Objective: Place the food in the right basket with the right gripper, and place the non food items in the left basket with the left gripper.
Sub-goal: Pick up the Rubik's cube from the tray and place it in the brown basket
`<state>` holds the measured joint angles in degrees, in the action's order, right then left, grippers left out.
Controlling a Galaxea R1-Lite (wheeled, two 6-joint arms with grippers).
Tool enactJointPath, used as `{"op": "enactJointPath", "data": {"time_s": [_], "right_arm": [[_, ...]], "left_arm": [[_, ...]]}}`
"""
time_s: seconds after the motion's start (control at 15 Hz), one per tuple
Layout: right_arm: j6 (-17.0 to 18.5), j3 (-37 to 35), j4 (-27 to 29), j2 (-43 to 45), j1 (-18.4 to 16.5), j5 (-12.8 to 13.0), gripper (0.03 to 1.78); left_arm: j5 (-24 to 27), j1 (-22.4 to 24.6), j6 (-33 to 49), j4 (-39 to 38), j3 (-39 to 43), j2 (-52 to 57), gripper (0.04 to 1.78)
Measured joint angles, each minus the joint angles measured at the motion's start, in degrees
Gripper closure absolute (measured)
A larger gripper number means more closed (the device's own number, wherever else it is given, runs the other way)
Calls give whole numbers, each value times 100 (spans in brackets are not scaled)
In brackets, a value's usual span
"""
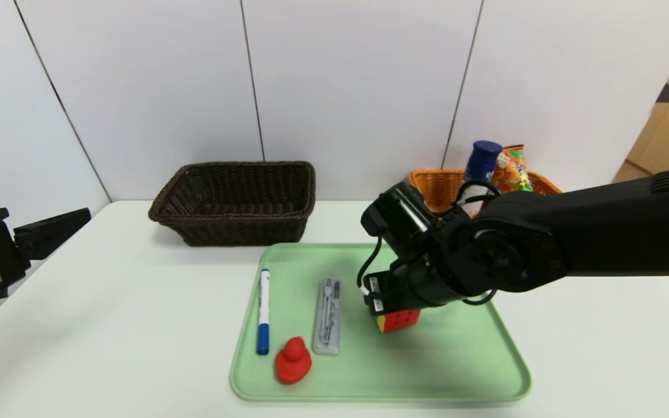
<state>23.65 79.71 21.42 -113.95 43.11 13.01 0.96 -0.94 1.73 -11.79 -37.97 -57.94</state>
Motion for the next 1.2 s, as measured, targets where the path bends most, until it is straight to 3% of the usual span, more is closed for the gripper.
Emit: {"op": "enactJointPath", "data": {"time_s": [0.2, 0.33, 0.53, 0.67, 0.93, 1.07, 1.2], "right_arm": [[-188, 215, -441, 301, -17, 297, 81], [-712, 536, -1064, 521, -11, 311, 81], [-1263, 970, -2363, 513, 28, -80, 81], [-1762, 1169, -3513, 238, 49, -299, 81], [-2480, 1676, -5322, -774, 79, -330, 81], [-2720, 2172, -5910, -1296, 50, -321, 81], [-2879, 2809, -6146, -1783, 28, -315, 81]], "left_arm": [[-4, 4, 2, 0, 0, 6, 13], [0, 6, 0, 0, 0, 9, 13], [0, 6, -11, 2, 13, 10, 13], [-6, 6, 0, 0, 22, 15, 13], [-2, 4, -5, 0, 110, 76, 13], [-2, 4, -5, 0, 156, 130, 13], [2, 4, 5, -2, 179, 161, 13]]}}
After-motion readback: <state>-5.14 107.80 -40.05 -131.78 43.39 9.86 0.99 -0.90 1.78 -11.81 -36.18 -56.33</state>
